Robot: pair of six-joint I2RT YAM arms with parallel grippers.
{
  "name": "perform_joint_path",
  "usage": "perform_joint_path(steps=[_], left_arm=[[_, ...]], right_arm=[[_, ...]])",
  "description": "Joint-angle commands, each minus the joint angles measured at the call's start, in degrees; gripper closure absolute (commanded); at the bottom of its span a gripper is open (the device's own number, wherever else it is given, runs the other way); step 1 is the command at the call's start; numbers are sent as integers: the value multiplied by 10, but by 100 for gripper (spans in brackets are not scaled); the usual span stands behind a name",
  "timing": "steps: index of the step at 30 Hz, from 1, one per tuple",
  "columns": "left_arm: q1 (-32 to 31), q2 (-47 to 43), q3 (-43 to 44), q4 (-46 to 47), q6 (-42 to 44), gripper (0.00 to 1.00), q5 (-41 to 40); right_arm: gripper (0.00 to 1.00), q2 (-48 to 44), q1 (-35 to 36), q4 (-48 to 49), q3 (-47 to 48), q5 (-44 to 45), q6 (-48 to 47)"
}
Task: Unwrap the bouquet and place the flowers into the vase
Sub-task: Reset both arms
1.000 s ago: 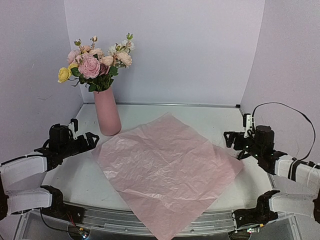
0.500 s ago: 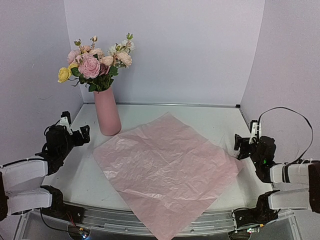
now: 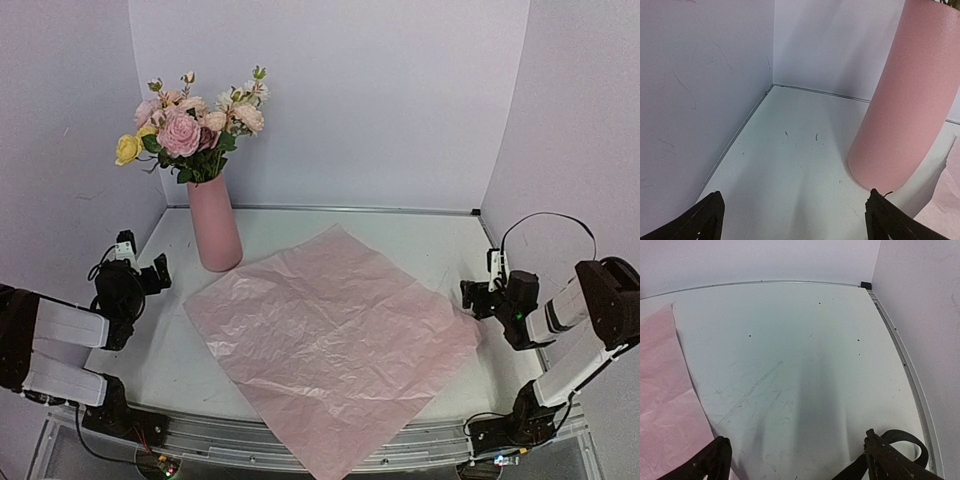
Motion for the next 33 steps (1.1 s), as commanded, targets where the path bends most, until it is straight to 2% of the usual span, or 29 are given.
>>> perform_joint_path(steps=[1,13,18,33], left_arm=[[8,47,4,102,9,0,40],[10,164,6,197,52,2,78],[14,256,40,228,70,0,97],[19,258,50,211,46,0,66]], right_arm=[[3,-1,-1,105,35,-15,8],[2,0,-1,80,46,-36,-5],[2,0,-1,80,46,-37,-5],[2,0,-1,80,46,-36,-5]])
